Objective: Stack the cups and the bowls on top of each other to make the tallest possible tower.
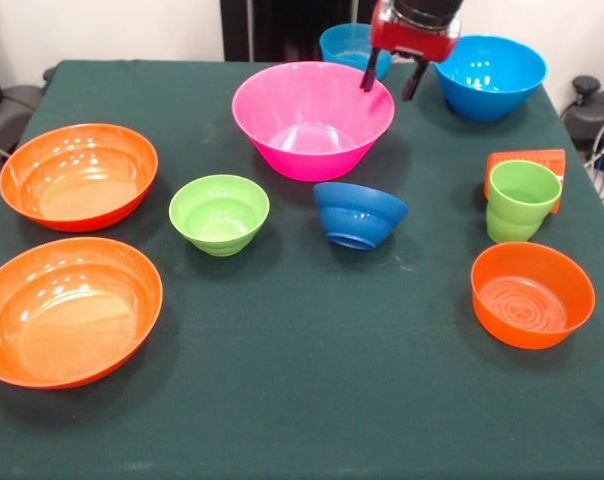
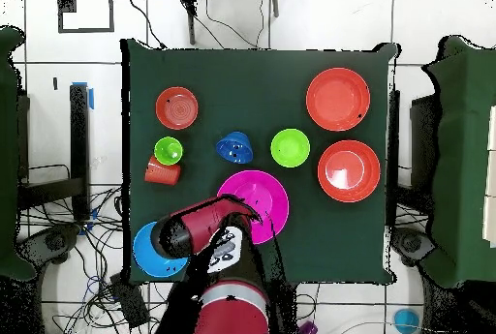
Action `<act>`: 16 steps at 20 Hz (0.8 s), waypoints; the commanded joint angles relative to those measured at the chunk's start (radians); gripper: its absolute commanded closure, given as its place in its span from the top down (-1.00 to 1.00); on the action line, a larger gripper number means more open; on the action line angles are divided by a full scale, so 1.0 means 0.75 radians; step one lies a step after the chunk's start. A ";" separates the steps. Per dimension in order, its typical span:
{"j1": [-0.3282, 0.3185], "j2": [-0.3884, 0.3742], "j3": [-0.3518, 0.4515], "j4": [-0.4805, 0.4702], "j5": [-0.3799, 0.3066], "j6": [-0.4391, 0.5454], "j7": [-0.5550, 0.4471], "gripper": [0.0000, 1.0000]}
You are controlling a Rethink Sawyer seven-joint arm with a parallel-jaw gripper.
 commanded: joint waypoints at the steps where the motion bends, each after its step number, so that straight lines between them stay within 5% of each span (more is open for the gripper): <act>1: -0.031 0.115 0.100 -0.023 -0.099 -0.095 -0.027 1.00; 15: -0.051 0.120 0.100 -0.041 -0.171 -0.074 -0.047 1.00; 16: -0.059 0.119 0.110 -0.038 -0.169 -0.066 -0.045 -1.00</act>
